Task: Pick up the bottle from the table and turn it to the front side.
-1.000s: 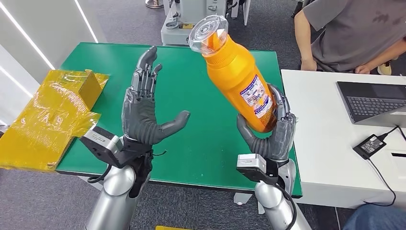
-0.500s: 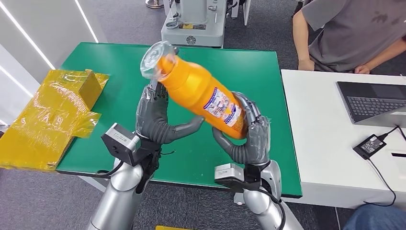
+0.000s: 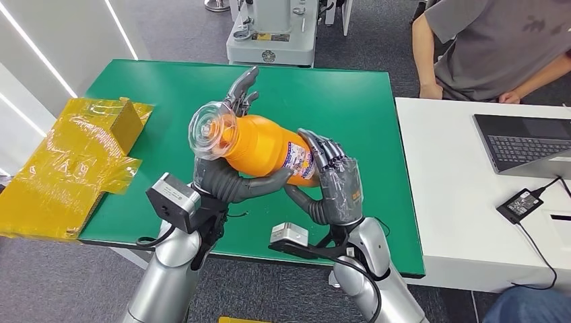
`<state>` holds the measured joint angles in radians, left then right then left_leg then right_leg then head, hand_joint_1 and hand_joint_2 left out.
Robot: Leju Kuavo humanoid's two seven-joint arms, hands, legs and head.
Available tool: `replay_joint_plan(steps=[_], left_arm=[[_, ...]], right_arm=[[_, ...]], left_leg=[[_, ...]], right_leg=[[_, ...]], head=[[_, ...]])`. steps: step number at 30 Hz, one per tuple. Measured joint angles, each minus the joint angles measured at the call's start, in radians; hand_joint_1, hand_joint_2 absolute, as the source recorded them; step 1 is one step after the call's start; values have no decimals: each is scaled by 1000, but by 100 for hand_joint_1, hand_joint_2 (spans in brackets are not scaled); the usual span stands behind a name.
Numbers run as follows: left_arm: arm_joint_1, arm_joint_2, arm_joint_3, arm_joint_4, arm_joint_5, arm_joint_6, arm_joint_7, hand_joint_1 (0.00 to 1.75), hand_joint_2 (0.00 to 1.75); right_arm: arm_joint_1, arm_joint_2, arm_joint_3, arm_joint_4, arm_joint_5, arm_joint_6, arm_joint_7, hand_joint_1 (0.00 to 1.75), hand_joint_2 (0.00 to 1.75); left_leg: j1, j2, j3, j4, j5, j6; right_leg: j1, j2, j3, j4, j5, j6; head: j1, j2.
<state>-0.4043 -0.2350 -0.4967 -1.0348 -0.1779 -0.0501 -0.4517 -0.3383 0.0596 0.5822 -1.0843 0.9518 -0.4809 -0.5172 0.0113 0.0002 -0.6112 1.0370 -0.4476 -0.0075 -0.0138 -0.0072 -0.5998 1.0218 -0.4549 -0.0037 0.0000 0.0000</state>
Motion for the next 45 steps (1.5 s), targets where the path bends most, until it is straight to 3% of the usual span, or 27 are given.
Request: replay_joint_plan(steps=[6, 10, 34, 35, 36, 39, 40, 45], left_arm=[[-1, 0, 0, 6, 0, 0, 0, 3, 175], [-1, -1, 0, 12, 0, 2, 1, 173, 175], [41, -5, 18, 4, -3, 72, 14, 175, 175], [43, -5, 20, 4, -3, 73, 15, 175, 175], [47, -5, 21, 4, -3, 75, 16, 175, 175], [58, -5, 26, 2, -4, 78, 19, 175, 175], [60, -5, 26, 0, -5, 79, 19, 175, 175], [62, -6, 27, -21, -9, 84, 21, 175, 175]], right_arm=[[-26, 4, -1, 8, 14, 22, -4, 175, 175], [-46, 13, -1, 19, 14, 32, -19, 175, 175], [-68, 29, -2, 83, 18, 115, -15, 175, 175], [-66, 29, -2, 87, 20, 121, -10, 168, 175], [-64, 29, -2, 90, 23, 127, -5, 146, 175], [-58, 30, -3, 97, 28, 136, 10, 21, 175], [-56, 30, -3, 98, 29, 135, 15, 0, 175], [-19, 32, -14, 96, 8, 114, 37, 0, 175]], left_leg=[[0, 0, 0, 0, 0, 0], [0, 0, 0, 0, 0, 0], [0, 0, 0, 0, 0, 0], [0, 0, 0, 0, 0, 0], [0, 0, 0, 0, 0, 0], [0, 0, 0, 0, 0, 0], [0, 0, 0, 0, 0, 0], [0, 0, -1, 0, 0, 0]], right_leg=[[0, 0, 0, 0, 0, 0], [0, 0, 0, 0, 0, 0], [0, 0, 0, 0, 0, 0], [0, 0, 0, 0, 0, 0], [0, 1, 0, 0, 0, 0], [0, 1, -1, 0, 0, 0], [0, 1, -1, 0, 0, 0], [0, 0, -1, 0, 0, 0]], head=[[0, 0], [0, 0], [0, 0], [0, 0], [0, 0], [0, 0], [0, 0], [0, 0]])
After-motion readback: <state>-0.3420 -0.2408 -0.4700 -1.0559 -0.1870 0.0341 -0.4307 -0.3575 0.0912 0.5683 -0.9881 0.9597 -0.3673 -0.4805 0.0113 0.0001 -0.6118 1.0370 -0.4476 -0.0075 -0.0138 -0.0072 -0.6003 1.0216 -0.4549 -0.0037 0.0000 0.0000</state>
